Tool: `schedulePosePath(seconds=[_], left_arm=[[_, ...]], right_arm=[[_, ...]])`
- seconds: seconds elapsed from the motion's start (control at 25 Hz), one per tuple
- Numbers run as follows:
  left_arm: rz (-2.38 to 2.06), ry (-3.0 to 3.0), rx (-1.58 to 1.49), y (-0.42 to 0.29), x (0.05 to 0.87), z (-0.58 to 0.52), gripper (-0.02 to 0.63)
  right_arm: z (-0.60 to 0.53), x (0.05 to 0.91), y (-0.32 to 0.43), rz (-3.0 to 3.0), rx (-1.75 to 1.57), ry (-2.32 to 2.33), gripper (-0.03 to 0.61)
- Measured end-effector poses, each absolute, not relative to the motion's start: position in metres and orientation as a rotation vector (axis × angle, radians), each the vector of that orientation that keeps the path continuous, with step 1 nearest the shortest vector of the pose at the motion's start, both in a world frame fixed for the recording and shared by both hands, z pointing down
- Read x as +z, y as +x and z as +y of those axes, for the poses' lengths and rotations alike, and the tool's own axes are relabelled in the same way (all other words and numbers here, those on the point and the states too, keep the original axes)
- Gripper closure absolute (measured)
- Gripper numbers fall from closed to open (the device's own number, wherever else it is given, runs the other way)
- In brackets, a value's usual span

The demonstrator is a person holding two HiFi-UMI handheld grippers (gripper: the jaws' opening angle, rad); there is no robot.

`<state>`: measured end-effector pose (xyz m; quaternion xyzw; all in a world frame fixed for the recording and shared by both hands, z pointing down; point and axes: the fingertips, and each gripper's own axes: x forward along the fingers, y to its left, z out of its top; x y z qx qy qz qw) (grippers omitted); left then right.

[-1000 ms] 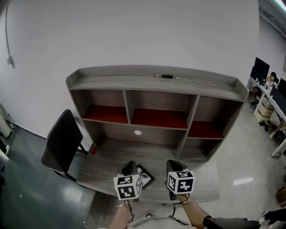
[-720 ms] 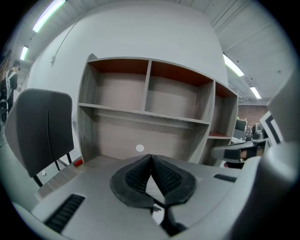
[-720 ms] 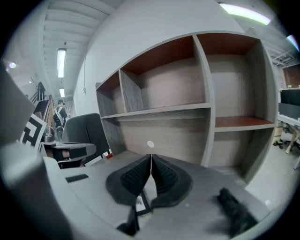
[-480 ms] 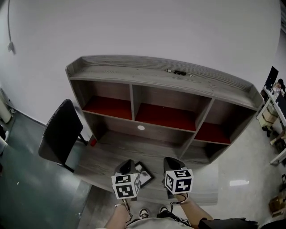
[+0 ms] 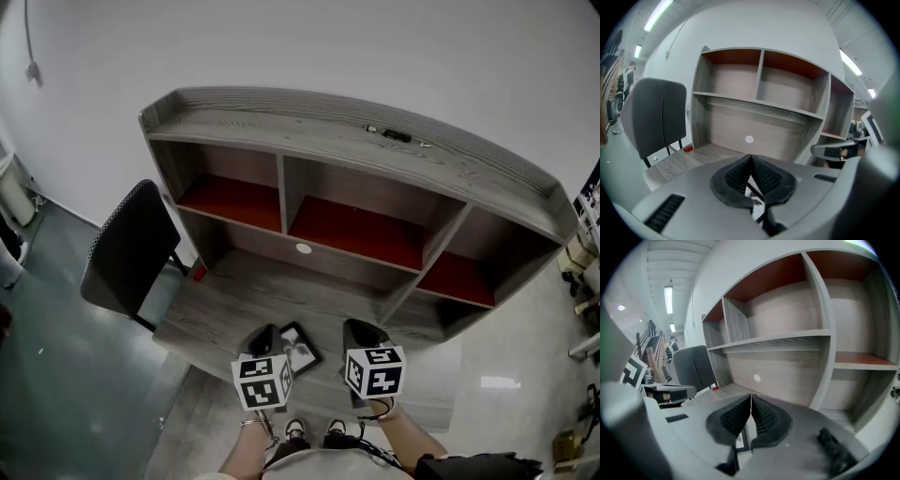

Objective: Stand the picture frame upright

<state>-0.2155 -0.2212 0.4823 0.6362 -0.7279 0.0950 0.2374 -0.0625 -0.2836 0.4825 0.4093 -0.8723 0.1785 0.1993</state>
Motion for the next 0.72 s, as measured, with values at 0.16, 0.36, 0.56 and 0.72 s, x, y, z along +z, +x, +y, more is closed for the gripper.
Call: schedulePosePath(seconds=[0.16,0.36,0.56,0.72], left_arm=[[-1.997,1.665,0.271,-0.216,0.503,-0.208,0.601],[-2.004,1.571,0.299,-0.221,0.526,-0.193,0.601],[-2.018,1.468,0.308,-0.23,0.549,-0.178,0.601],[-2.022,1.386,0.304,-0.236,0.571,-0.165,0.601]], right_arm=[[-0.282,0.502,-0.065,-2.423,0.526,1.081,0.546],[-0.282,0.529,-0.073,-2.406,0.571,1.004,0.546],[-0.281,0.556,-0.088,-2.391,0.596,0.907,0.546],[-0.282,0.576,-0.098,-2.373,0.598,0.839,0.546]])
